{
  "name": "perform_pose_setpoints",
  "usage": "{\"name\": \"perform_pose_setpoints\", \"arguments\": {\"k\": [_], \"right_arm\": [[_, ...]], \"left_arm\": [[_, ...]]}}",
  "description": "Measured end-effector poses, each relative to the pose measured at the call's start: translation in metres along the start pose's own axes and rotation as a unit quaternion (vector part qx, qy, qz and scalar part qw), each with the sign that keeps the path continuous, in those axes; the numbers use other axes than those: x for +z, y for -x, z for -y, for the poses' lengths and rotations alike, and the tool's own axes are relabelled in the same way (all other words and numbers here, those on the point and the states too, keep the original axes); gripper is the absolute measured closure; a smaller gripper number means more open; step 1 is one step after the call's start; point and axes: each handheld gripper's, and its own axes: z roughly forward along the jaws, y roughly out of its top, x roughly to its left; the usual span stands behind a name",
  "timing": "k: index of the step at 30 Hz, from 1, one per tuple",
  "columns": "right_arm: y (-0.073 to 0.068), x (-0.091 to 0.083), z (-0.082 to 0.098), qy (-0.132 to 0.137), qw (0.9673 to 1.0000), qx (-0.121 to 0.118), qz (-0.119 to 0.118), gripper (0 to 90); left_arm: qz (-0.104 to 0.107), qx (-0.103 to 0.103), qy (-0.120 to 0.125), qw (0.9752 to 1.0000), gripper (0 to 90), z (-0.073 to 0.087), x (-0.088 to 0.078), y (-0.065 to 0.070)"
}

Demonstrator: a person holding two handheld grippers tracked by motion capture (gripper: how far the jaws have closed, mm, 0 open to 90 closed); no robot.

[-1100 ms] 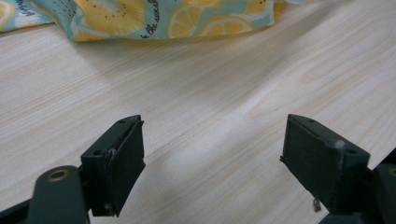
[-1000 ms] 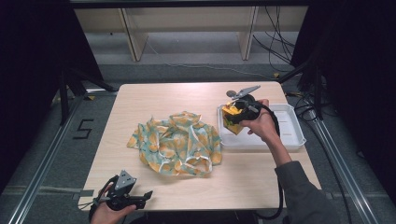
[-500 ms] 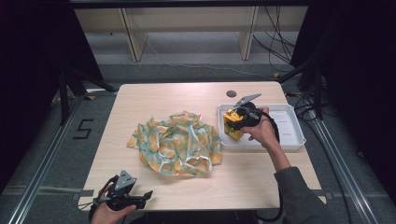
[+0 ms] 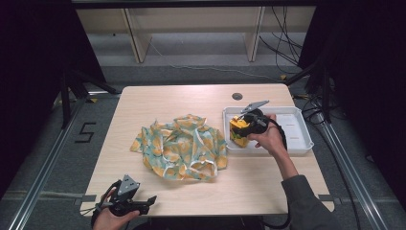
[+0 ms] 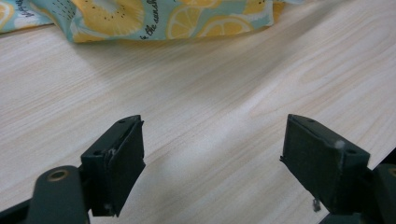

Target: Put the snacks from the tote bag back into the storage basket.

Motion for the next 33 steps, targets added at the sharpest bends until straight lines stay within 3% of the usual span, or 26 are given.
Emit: {"name": "perform_pose_setpoints", "arguments": {"k": [2,3,4,8,11,13,15,16,21,22,25,27,33], "right_arm": [[-0.001,0.002,0.001,0.000,1.0000,-0.002,0.001,52.2],[-0.001,0.001,0.002,-0.007,1.0000,-0.002,-0.003,52.2],[-0.001,0.004,0.003,0.009,1.0000,-0.002,0.001,52.2],[-0.002,0.005,0.005,0.000,1.0000,-0.004,-0.002,52.1],[-0.004,0.005,0.006,0.004,1.0000,0.001,0.000,52.0],[-0.005,0.003,0.008,-0.004,1.0000,-0.007,-0.004,52.0],[-0.005,0.005,0.009,0.007,0.9999,-0.011,0.003,51.9],[-0.005,0.002,0.009,-0.003,0.9999,-0.013,-0.002,51.9],[-0.006,0.004,0.012,0.010,0.9998,-0.015,0.006,51.7],[-0.006,0.004,0.013,0.007,0.9999,-0.015,0.005,51.7],[-0.005,0.003,0.015,0.009,0.9999,-0.010,0.004,51.5],[-0.003,0.004,0.016,0.021,0.9994,-0.027,-0.003,51.5],[-0.005,0.004,0.017,0.019,0.9997,-0.015,0.000,50.5]], "left_arm": [[0.003,-0.008,0.002,1.0000,20.4,0.000,0.001,0.001],[0.002,-0.007,0.001,1.0000,20.4,0.000,0.001,0.001],[0.000,0.002,0.000,1.0000,20.4,0.000,0.000,0.000],[-0.001,-0.006,0.008,1.0000,20.4,0.000,0.001,0.001],[0.002,0.003,-0.004,1.0000,20.4,0.000,-0.002,-0.001],[0.000,-0.012,0.009,0.9999,20.3,0.000,0.000,0.001],[-0.001,-0.011,0.012,0.9999,20.3,0.000,0.000,0.001],[-0.002,0.002,0.007,1.0000,20.3,0.000,-0.002,0.000],[-0.003,-0.005,0.014,0.9999,20.3,0.000,-0.002,-0.001],[-0.004,0.008,0.003,1.0000,20.3,0.000,-0.004,-0.003],[-0.001,-0.002,0.009,1.0000,20.3,0.000,-0.004,-0.002],[-0.002,-0.010,0.014,0.9998,20.3,0.000,-0.003,0.000],[-0.006,-0.001,0.010,0.9999,20.3,0.000,-0.003,-0.001]]}}
